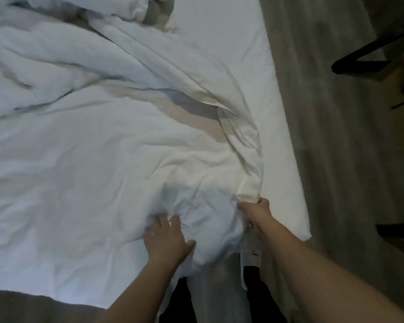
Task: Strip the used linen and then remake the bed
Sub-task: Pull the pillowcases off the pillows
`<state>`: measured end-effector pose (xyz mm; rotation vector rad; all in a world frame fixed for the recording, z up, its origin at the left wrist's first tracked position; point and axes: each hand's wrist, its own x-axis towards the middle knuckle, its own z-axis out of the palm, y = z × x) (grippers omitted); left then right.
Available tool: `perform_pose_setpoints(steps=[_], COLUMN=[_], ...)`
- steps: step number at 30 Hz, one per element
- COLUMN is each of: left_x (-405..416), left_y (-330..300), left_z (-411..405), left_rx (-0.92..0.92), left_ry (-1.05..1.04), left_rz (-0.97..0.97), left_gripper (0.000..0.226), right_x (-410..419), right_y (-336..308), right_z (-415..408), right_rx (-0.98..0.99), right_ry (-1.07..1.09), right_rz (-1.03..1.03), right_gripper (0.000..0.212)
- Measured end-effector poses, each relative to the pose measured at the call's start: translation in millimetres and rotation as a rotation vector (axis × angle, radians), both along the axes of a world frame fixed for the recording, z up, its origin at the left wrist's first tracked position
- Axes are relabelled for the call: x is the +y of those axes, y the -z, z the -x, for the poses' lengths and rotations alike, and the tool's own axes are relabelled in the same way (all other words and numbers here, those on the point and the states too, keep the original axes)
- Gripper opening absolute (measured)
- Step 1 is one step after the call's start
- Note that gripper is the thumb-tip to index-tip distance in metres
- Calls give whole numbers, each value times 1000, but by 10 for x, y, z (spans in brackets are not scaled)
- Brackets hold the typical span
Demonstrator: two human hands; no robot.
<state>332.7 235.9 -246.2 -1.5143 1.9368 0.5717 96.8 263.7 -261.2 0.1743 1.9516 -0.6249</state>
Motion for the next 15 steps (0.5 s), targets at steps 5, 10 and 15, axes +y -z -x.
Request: perform_pose_setpoints(steps=[5, 10, 15], left_x=[287, 814, 292], left_y=[-278, -947, -1530], left_z=[453, 1117, 1491], left_rx=[66, 291, 587], left_ry=[-304, -495, -538], left_rz=[-169, 79, 428], left_gripper=[101, 103, 19], right_x=[-231, -645, -822], right_y=[-563, -1994, -2867], right_z=[210, 737, 964], right_rx=[-11, 66, 35], right_ry=[-136, -356, -455], right_rz=[294, 596, 819], right_gripper=[17, 37, 27])
